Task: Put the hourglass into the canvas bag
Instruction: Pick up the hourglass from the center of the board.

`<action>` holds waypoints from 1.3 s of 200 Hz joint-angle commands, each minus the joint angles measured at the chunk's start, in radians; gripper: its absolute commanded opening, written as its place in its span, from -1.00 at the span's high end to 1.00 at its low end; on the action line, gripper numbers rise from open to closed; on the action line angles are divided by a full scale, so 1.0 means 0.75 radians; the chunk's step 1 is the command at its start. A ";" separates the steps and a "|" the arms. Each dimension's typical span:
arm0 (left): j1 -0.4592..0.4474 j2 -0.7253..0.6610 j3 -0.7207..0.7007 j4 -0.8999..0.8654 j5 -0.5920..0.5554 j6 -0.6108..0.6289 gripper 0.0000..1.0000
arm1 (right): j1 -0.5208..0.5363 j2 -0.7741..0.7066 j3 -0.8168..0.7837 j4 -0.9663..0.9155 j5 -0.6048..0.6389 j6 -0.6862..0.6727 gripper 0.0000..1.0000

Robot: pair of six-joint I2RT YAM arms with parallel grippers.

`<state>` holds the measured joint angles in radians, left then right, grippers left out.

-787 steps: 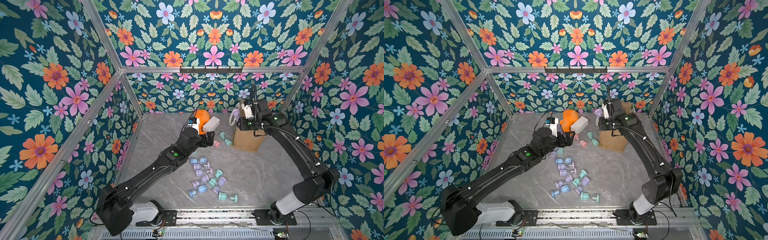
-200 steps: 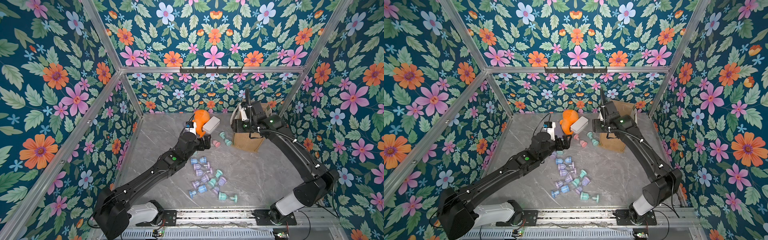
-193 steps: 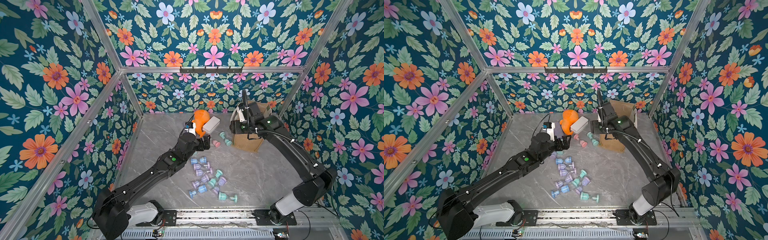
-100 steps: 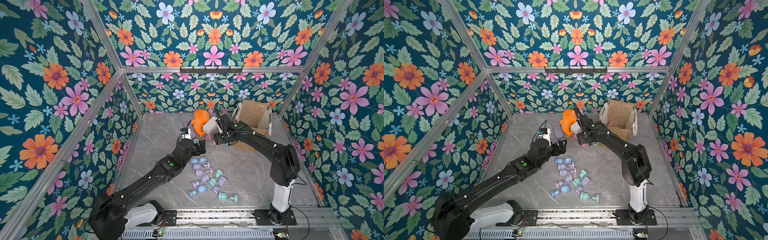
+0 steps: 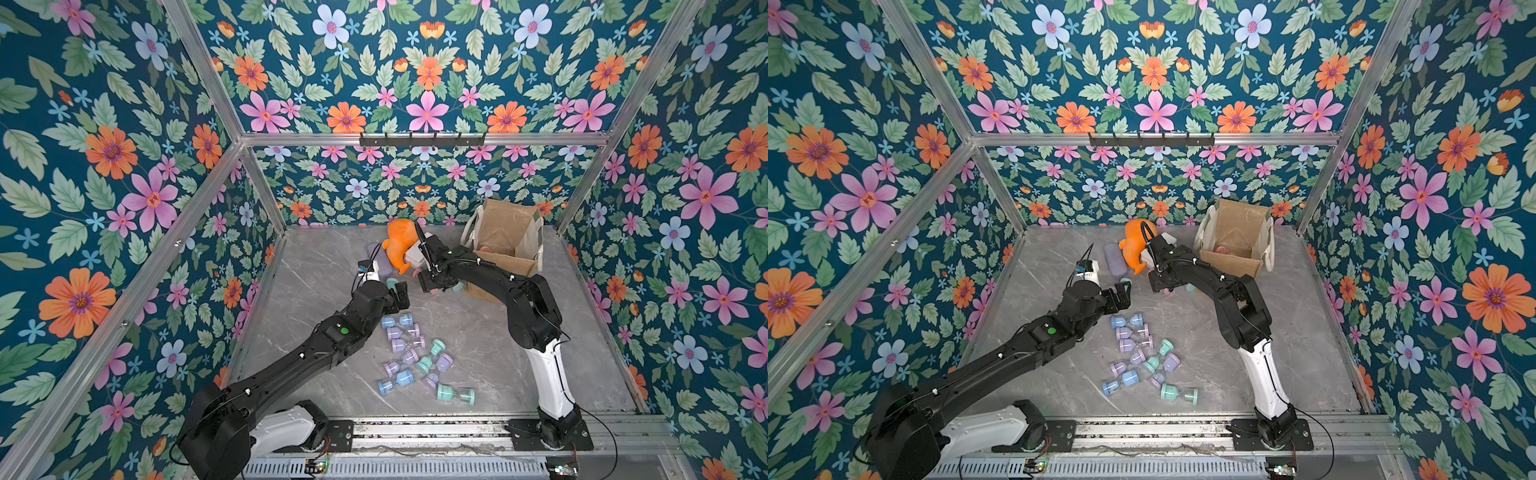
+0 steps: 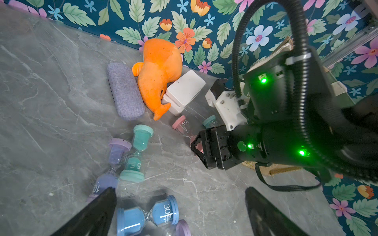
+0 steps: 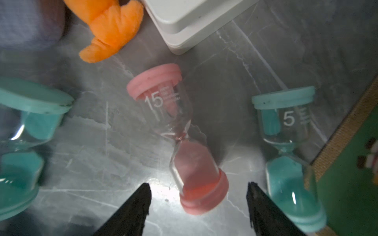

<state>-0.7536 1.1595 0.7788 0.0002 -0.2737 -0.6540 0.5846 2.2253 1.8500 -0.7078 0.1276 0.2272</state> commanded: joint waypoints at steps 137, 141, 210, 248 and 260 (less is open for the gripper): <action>0.002 0.017 0.007 0.031 -0.001 -0.006 -1.00 | 0.002 0.077 -0.031 0.017 -0.125 -0.084 -0.29; 0.002 0.017 0.007 0.030 0.001 -0.007 -1.00 | 0.003 0.083 -0.025 0.012 -0.123 -0.086 -0.29; 0.002 0.010 0.006 0.025 -0.007 -0.005 -1.00 | 0.002 0.106 0.001 -0.005 -0.109 -0.104 -0.18; 0.002 0.017 0.010 0.028 -0.007 -0.003 -1.00 | 0.004 0.079 -0.039 0.017 -0.101 -0.111 -0.04; 0.002 0.017 0.011 0.028 -0.003 -0.003 -1.00 | 0.002 0.077 -0.031 0.017 -0.104 -0.111 -0.03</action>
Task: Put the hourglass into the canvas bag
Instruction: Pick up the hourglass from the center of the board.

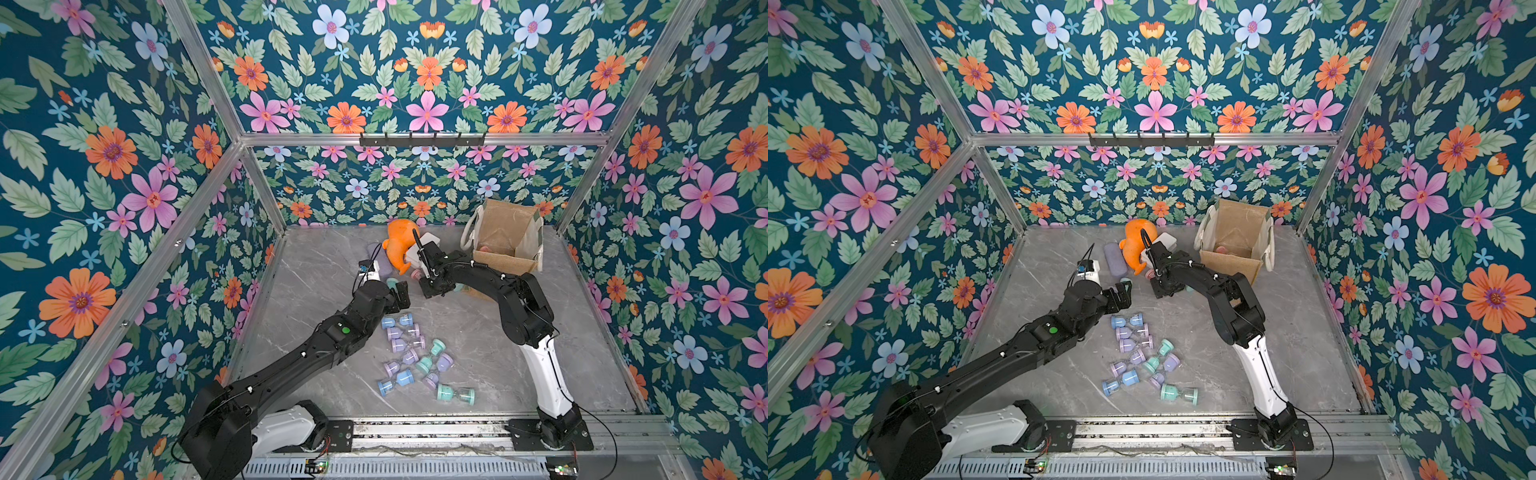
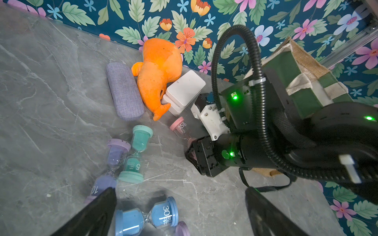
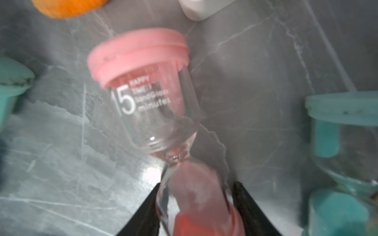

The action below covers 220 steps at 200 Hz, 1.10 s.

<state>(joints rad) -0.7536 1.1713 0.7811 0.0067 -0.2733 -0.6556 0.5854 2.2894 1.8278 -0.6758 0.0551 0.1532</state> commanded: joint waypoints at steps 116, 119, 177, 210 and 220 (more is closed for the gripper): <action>0.001 -0.026 0.017 0.012 -0.001 0.004 -1.00 | 0.001 -0.172 -0.025 -0.020 -0.073 0.008 0.15; 0.002 -0.027 0.018 0.010 -0.001 0.003 -1.00 | 0.001 -0.181 -0.026 -0.022 -0.072 0.010 0.15; 0.001 -0.056 0.048 -0.010 -0.001 0.025 -1.00 | -0.001 -0.341 -0.014 -0.094 -0.074 0.034 0.16; 0.001 -0.050 0.089 -0.023 0.024 0.050 -1.00 | -0.011 -0.446 0.015 -0.153 -0.067 0.043 0.16; 0.001 -0.045 0.106 -0.027 0.035 0.064 -1.00 | -0.013 -0.484 0.025 -0.168 -0.064 0.041 0.15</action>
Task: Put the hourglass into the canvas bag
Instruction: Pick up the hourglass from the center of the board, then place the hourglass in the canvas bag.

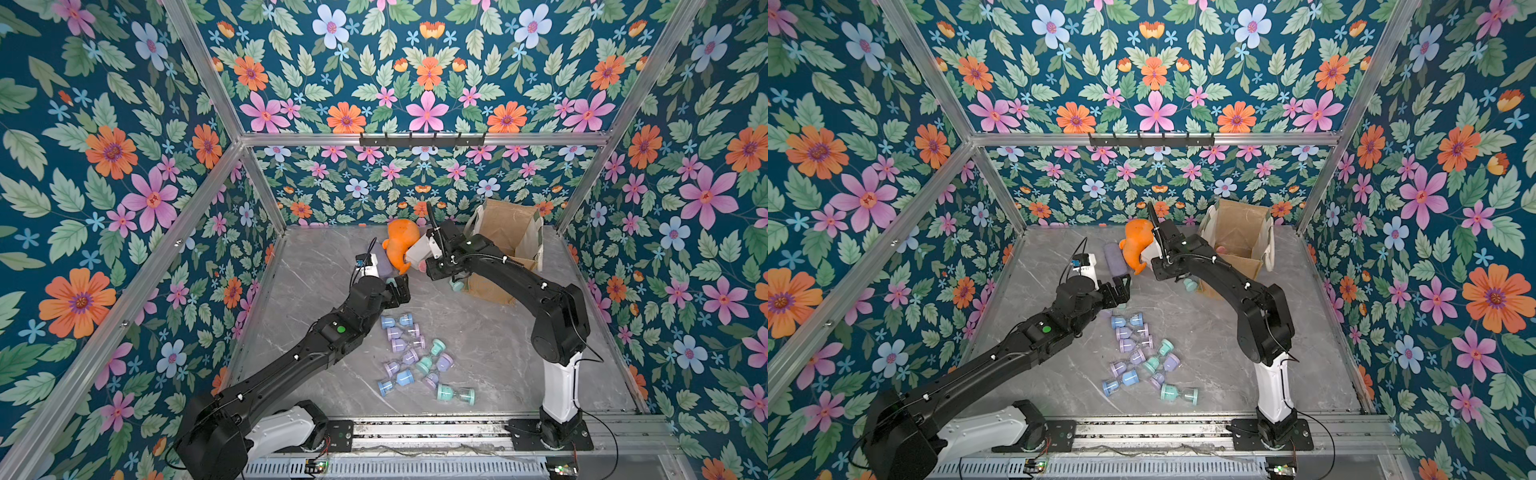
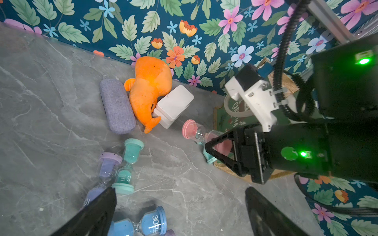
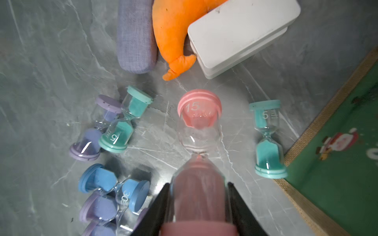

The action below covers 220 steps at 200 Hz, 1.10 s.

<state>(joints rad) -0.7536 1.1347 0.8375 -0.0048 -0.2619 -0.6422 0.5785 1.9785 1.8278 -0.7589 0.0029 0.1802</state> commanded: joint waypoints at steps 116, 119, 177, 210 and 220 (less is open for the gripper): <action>0.002 0.259 0.326 -0.008 0.238 0.164 -1.00 | -0.264 -0.450 0.096 -0.168 -0.069 0.047 0.16; 0.003 0.267 0.331 -0.005 0.244 0.163 -1.00 | -0.277 -0.465 0.091 -0.166 -0.073 0.048 0.16; 0.002 0.390 0.399 0.052 0.314 0.153 -1.00 | -0.506 -0.467 -0.001 -0.065 -0.056 0.062 0.17; 0.003 0.438 0.430 0.064 0.311 0.152 -1.00 | -0.560 -0.336 -0.016 -0.019 0.034 0.034 0.18; 0.003 0.450 0.436 0.069 0.312 0.151 -1.00 | -0.570 -0.299 -0.016 0.003 0.058 0.020 0.18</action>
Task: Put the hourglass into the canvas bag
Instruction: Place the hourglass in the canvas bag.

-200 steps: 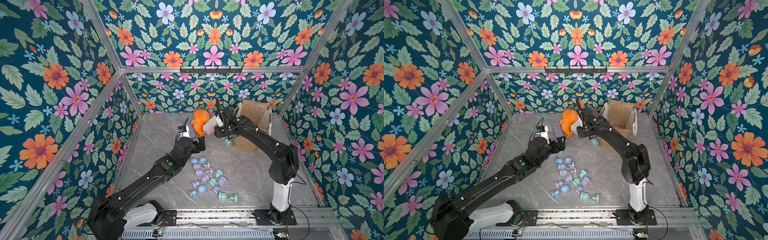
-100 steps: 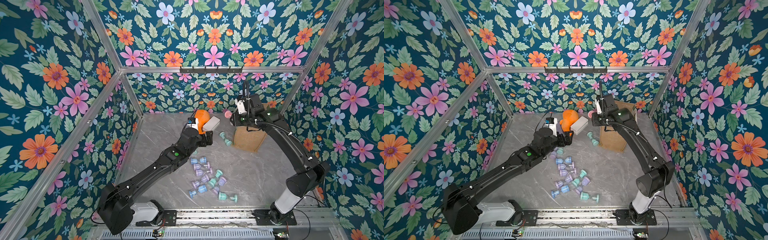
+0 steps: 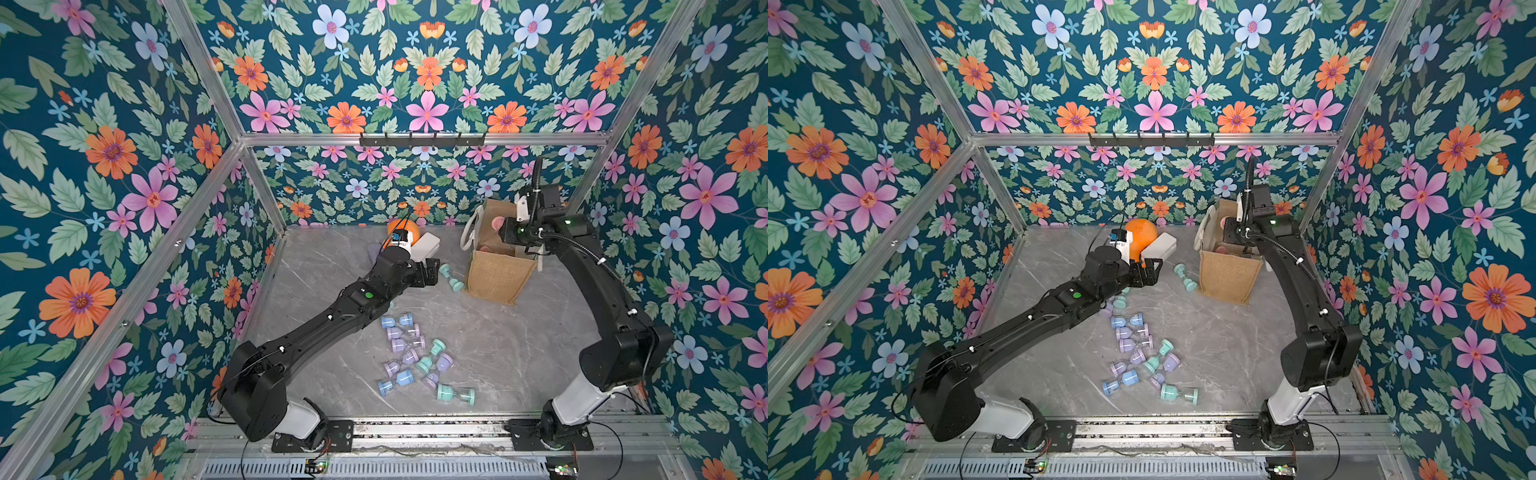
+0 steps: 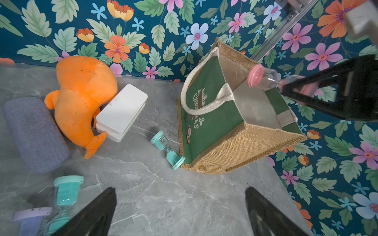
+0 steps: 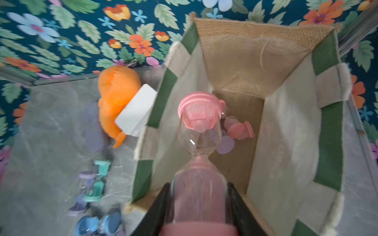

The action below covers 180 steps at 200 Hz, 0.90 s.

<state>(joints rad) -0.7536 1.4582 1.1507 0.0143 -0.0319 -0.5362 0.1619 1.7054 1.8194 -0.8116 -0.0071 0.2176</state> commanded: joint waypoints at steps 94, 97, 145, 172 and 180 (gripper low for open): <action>0.006 0.122 0.073 0.091 0.014 -0.011 -1.00 | -0.110 0.386 0.059 0.168 0.217 -0.066 0.20; 0.005 0.125 0.075 0.091 0.014 -0.011 -1.00 | -0.110 0.393 0.061 0.171 0.224 -0.069 0.20; 0.005 0.151 0.094 0.090 0.026 -0.009 -1.00 | -0.112 0.495 0.072 0.191 0.235 -0.074 0.20; 0.005 0.144 0.089 0.085 0.019 -0.007 -1.00 | -0.113 0.531 0.062 0.194 0.228 -0.073 0.20; 0.006 0.142 0.087 0.085 0.016 -0.007 -1.00 | -0.112 0.537 0.055 0.196 0.226 -0.072 0.20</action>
<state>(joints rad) -0.7509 1.5700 1.2152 0.0666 -0.0204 -0.5442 0.0765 2.0956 1.8668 -0.6853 0.1520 0.1726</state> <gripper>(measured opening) 0.998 0.401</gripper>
